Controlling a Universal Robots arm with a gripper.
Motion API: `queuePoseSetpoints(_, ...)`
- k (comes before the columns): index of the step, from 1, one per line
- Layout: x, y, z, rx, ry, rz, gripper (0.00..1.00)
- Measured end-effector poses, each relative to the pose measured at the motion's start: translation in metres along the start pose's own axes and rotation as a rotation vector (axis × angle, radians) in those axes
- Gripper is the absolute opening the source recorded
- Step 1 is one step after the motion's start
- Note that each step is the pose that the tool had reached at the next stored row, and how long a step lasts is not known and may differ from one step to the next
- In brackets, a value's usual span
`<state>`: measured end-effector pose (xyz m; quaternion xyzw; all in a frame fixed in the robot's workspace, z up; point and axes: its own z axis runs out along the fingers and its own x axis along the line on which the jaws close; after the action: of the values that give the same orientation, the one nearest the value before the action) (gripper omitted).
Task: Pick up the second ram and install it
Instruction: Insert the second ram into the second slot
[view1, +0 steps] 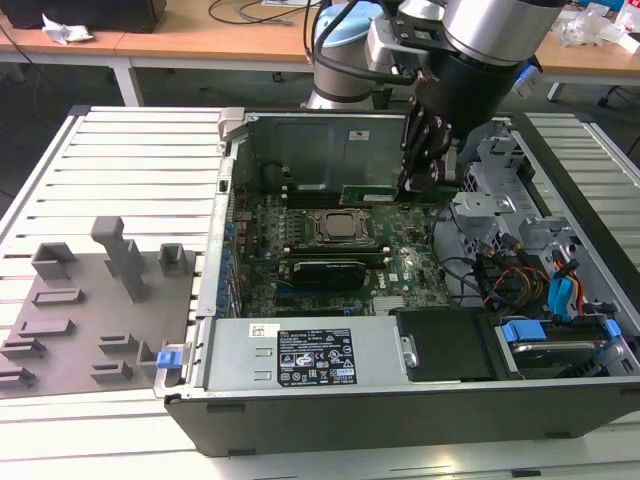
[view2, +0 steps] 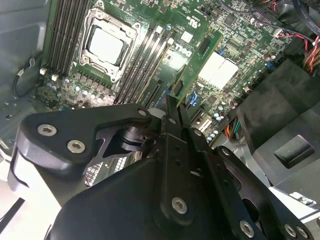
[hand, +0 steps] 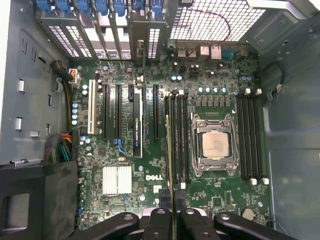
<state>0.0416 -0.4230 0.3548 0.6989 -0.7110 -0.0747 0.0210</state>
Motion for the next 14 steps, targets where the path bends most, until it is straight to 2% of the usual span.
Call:
queuePoseSetpoints(4, 0.0003, -0.0006, 0.0044, 0.0000, -0.0001, 0.000, 0.14)
queuePoseSetpoints(14, 0.0007, -0.0012, 0.0089, 0.0000, -0.0001, 0.000, 0.14)
